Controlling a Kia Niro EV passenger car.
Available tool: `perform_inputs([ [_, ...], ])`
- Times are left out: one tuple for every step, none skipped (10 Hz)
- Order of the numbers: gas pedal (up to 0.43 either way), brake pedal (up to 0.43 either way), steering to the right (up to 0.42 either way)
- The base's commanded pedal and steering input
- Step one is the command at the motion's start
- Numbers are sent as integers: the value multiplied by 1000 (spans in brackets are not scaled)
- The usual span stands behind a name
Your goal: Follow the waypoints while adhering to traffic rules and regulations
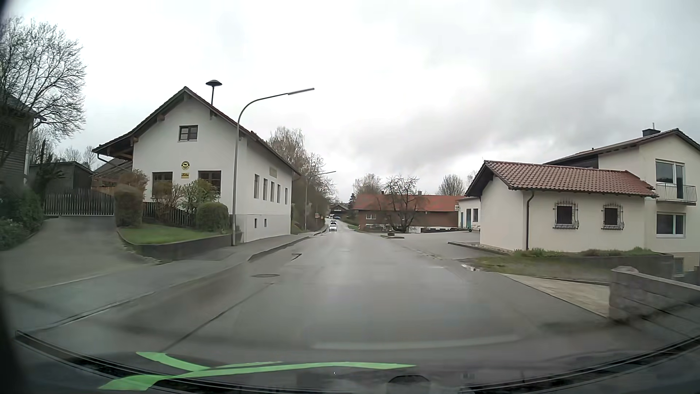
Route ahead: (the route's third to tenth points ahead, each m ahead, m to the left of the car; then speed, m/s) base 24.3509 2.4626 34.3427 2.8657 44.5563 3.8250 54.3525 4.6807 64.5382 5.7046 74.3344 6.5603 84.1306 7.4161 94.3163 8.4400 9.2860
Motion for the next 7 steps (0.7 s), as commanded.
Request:
perform_inputs([
  [20, 0, -6],
  [20, 0, -6],
  [20, 0, -6],
  [20, 0, -6],
  [20, 0, -6],
  [28, 0, -6],
  [28, 0, -6],
])
